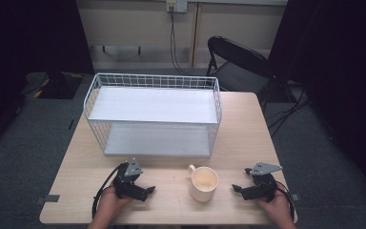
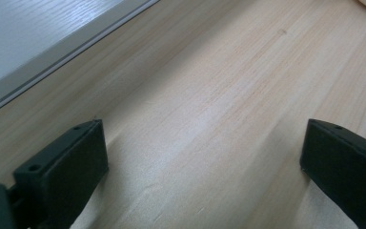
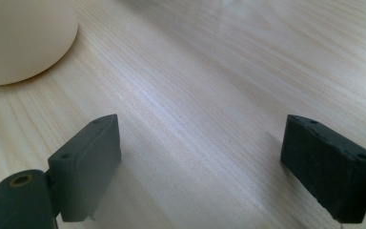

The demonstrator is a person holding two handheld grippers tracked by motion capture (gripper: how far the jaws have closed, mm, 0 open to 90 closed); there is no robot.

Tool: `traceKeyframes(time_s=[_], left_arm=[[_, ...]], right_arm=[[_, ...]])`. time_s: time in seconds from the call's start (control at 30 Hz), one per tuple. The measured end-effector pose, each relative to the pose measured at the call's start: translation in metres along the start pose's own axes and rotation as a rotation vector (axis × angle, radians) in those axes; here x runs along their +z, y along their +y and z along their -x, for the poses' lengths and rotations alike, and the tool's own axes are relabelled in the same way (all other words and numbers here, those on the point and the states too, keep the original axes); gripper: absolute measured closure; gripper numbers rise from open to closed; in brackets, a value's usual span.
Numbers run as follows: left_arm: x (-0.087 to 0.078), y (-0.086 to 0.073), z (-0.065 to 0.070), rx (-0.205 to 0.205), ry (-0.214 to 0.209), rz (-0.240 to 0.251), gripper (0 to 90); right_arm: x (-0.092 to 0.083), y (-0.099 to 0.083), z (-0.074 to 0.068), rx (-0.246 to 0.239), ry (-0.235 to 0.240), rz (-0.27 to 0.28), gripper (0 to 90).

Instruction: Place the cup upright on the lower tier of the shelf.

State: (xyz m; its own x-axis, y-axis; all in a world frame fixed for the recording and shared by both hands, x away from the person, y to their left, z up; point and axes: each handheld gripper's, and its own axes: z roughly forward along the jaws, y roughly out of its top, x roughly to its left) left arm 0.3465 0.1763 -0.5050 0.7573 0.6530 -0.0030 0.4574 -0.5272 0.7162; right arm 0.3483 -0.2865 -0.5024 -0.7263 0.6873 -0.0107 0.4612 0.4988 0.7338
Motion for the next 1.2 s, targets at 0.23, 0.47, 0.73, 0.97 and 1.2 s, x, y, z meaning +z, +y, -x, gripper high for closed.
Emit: traceKeyframes(time_s=[0.23,0.47,0.73,0.97,1.2], left_arm=[[0.001,0.000,0.001,-0.004,0.003,-0.001,0.0],[0.001,0.000,0.001,-0.004,0.003,-0.001,0.0],[0.000,0.000,0.001,-0.004,0.003,-0.002,0.0],[0.000,0.000,0.001,-0.004,0.003,-0.001,0.0],[0.001,0.000,0.001,-0.004,0.004,0.000,0.0]], right_arm=[[0.000,0.000,-0.001,0.021,-0.018,0.002,12.8],[0.000,0.005,-0.005,0.052,-0.046,-0.026,14.1],[-0.003,0.014,-0.009,0.092,-0.041,-0.046,16.1],[-0.006,0.026,-0.016,0.069,-0.022,-0.052,16.9],[-0.007,0.037,-0.022,0.058,-0.011,-0.039,16.9]])
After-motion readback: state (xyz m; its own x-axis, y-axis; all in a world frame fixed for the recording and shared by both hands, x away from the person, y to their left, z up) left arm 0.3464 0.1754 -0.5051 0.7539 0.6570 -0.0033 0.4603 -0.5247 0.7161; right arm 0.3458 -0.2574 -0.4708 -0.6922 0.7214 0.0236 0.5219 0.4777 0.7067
